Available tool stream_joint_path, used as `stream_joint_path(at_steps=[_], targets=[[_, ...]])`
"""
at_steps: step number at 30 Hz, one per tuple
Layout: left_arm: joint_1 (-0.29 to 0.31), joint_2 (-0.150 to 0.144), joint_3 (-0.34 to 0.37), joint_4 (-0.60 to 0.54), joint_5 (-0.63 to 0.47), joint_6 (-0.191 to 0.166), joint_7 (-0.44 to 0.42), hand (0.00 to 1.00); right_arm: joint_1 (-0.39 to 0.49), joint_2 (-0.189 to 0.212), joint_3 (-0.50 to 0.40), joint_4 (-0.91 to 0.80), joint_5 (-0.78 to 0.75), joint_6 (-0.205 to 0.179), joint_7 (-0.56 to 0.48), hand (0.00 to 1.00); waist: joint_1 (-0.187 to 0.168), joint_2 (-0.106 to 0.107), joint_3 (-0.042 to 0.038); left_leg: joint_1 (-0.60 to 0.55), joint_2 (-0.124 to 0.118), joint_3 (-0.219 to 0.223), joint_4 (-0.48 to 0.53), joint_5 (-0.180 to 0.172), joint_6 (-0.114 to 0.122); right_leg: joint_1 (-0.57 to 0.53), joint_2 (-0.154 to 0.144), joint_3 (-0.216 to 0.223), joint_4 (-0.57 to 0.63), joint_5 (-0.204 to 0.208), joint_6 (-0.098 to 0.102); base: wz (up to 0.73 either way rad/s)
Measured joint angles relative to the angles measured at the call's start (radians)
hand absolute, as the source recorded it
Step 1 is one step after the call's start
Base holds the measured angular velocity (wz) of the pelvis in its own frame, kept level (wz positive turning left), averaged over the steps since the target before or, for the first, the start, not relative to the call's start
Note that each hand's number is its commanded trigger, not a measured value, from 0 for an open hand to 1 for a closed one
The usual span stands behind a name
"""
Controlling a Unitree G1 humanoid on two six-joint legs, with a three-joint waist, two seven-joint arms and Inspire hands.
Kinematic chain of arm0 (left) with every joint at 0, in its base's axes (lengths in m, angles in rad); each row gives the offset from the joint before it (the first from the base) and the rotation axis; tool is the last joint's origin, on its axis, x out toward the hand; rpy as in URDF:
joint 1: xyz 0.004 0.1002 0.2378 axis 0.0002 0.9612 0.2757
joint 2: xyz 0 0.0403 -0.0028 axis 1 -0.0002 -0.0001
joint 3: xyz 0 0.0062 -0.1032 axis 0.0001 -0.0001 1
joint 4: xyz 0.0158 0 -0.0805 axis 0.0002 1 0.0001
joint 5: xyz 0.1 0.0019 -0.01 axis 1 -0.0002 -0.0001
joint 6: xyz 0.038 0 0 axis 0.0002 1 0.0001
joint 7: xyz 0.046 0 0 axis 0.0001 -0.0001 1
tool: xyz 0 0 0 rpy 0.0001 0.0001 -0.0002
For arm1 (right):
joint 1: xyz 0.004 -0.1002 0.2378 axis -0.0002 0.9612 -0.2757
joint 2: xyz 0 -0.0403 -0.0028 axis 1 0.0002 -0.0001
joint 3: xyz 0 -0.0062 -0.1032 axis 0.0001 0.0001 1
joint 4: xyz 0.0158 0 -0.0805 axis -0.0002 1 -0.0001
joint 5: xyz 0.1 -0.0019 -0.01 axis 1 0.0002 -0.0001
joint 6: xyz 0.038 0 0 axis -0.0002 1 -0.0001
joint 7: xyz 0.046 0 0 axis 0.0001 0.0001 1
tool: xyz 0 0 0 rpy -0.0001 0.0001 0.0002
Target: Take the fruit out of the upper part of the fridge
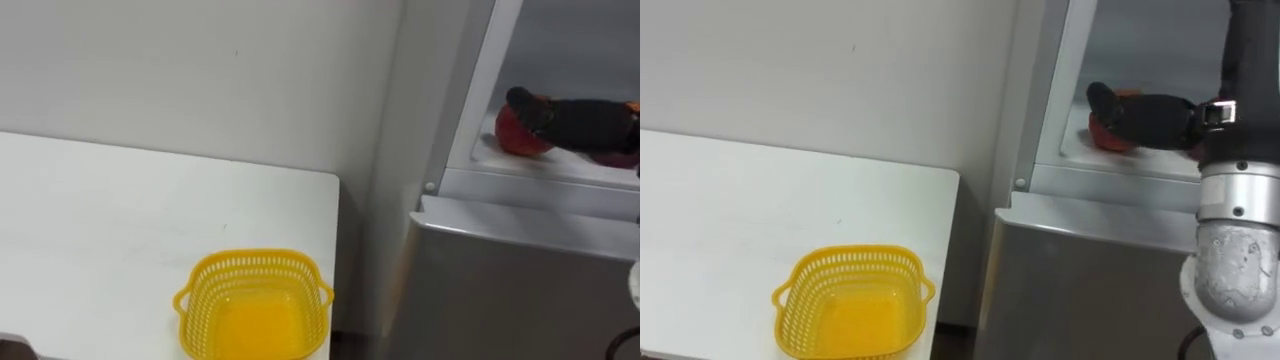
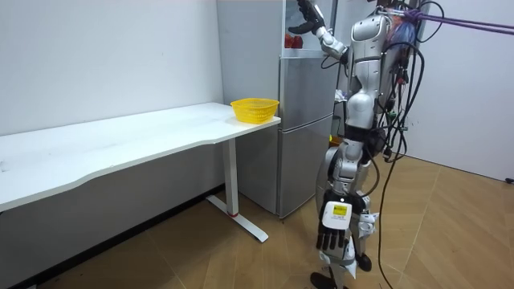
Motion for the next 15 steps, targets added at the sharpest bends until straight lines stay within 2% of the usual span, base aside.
stream_joint_path(at_steps=[2, 5, 7, 9, 15], targets=[[-0.005, 0.005, 0.000, 0.000, 0.000, 0.003, -0.003, 0.00, 0.000, -0.001, 0.001, 0.012, 0.000, 0.019, 0.010, 0.00, 0.005, 0.001, 0.0008, -0.002, 0.000, 0.000, 0.002, 0.000, 0.000, 0.001, 0.000, -0.001, 0.000, 0.001, -0.001, 0.00], [-0.006, 0.012, 0.000, -0.001, 0.012, 0.004, -0.003, 0.00, -0.008, -0.005, 0.013, 0.054, -0.001, 0.022, 0.017, 0.00, 0.005, 0.002, 0.0012, -0.001, 0.000, -0.010, 0.001, 0.000, 0.000, 0.004, 0.000, -0.007, 0.000, 0.001, -0.001, 0.04], [-0.007, 0.015, 0.005, -0.004, 0.013, 0.004, -0.002, 0.00, -0.009, -0.005, 0.014, 0.061, 0.000, 0.037, 0.023, 0.00, 0.006, 0.003, 0.0020, -0.002, 0.000, -0.011, 0.001, 0.000, 0.000, 0.005, 0.000, -0.011, 0.000, 0.001, -0.001, 0.06], [-0.006, 0.017, 0.005, -0.005, 0.013, 0.004, -0.002, 0.00, -0.036, -0.005, 0.015, 0.093, 0.011, 0.039, 0.030, 0.00, 0.005, 0.008, 0.0052, -0.007, 0.000, -0.011, 0.001, 0.000, 0.000, 0.004, 0.000, -0.011, 0.000, 0.001, -0.001, 0.00], [-0.004, 0.023, 0.006, -0.030, 0.021, 0.007, -0.003, 0.00, -0.066, -0.007, 0.015, 0.130, 0.013, 0.041, 0.036, 0.00, 0.005, 0.011, 0.0036, -0.013, 0.000, -0.013, 0.001, 0.000, 0.000, 0.001, 0.000, -0.017, 0.000, 0.001, -0.001, 0.00]])
